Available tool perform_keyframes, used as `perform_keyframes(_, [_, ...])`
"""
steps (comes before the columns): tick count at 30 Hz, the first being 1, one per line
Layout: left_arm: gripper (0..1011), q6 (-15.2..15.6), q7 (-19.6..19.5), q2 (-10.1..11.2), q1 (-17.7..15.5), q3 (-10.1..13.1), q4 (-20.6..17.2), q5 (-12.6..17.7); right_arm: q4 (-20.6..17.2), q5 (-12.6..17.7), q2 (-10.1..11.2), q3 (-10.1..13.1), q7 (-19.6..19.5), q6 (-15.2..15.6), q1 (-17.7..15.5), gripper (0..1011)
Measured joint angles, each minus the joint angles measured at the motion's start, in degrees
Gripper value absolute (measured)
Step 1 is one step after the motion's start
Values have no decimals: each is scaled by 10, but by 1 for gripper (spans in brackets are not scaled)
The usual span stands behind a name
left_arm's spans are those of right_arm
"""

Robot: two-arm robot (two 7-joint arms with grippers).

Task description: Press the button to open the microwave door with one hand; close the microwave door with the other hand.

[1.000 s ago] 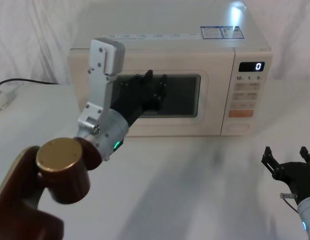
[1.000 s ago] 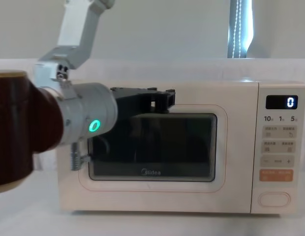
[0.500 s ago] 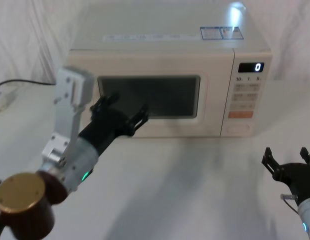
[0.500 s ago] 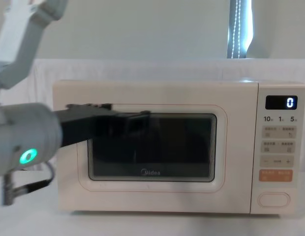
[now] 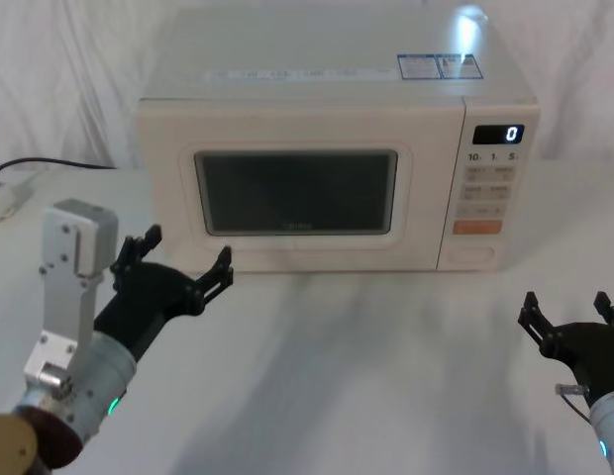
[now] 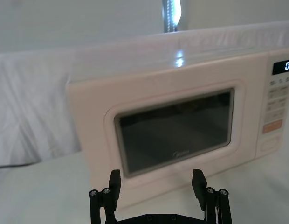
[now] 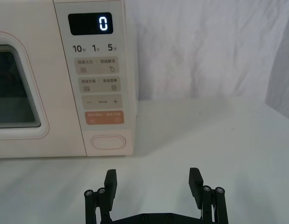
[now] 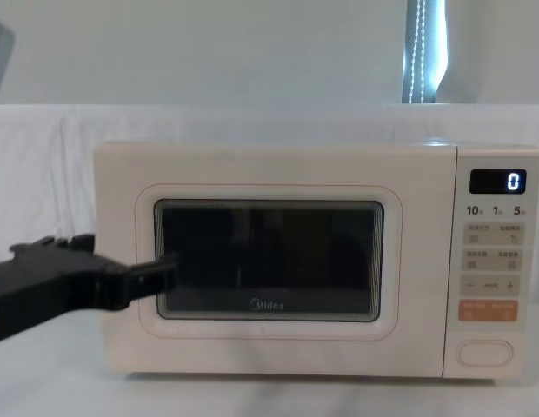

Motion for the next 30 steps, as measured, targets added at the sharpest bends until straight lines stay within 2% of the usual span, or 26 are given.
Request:
perform_keyframes(12, [1001, -25, 11, -18, 49, -24, 7, -5, 0, 0, 0, 0, 0, 0, 0, 1002])
perform_keyframes(30, [1001, -43, 15, -35, 83, -42, 16, -7, 0, 0, 0, 0, 0, 0, 0, 1002])
